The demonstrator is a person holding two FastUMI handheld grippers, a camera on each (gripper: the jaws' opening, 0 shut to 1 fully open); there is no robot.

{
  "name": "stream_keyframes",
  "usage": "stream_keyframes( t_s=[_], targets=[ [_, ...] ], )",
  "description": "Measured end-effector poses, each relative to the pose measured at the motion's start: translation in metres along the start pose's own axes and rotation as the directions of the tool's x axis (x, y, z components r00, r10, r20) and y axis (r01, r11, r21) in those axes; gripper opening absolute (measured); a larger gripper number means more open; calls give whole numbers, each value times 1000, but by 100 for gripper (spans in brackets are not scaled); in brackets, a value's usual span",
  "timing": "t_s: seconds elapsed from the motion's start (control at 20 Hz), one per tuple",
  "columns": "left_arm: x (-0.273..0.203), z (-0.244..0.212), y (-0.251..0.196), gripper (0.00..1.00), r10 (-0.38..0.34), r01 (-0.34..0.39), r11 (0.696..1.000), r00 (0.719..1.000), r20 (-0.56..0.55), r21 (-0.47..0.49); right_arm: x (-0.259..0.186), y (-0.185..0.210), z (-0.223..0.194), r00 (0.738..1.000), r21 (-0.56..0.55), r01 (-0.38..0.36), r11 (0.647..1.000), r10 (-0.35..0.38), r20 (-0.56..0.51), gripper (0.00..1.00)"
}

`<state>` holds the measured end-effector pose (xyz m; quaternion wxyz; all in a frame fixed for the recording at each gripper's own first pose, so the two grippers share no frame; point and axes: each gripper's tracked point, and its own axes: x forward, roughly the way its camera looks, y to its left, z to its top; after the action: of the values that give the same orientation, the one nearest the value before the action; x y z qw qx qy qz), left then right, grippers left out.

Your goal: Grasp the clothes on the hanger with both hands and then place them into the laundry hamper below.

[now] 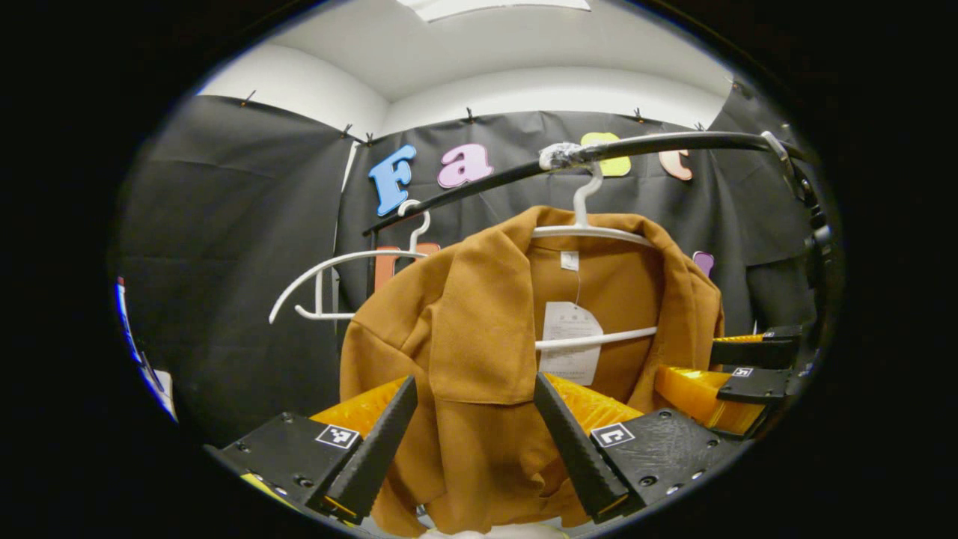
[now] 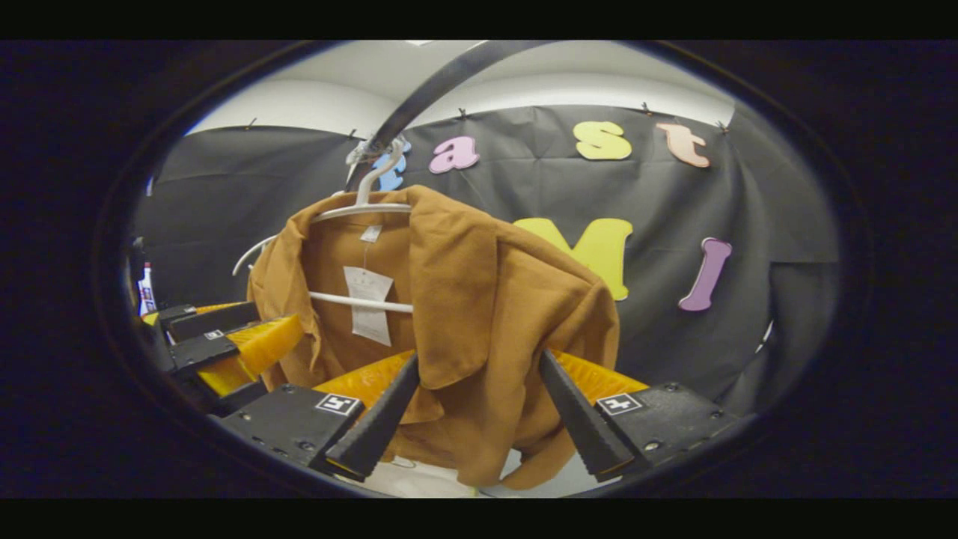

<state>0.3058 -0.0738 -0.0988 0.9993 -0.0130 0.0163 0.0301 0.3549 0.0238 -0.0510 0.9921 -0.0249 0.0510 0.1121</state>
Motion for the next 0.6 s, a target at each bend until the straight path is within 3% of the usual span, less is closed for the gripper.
stream_keyframes(
  t_s=[0.15,0.25,0.3,0.6],
  targets=[
    [7,-3,-18,100,-17,16,999,1000,-19,-50,10,9,3,1000,0,-16,1000,16,4,100],
    [0,1,-27,92,-20,20,998,1000,-3,-55,9,8,3,1000,4,-20,1000,20,8,100],
    [0,4,-28,100,-20,21,999,1000,15,-49,9,8,2,1000,9,-23,1000,23,5,100],
    [22,4,-14,100,37,-36,998,999,11,-45,23,4,7,1000,6,15,1000,-15,8,97]
  ],
)
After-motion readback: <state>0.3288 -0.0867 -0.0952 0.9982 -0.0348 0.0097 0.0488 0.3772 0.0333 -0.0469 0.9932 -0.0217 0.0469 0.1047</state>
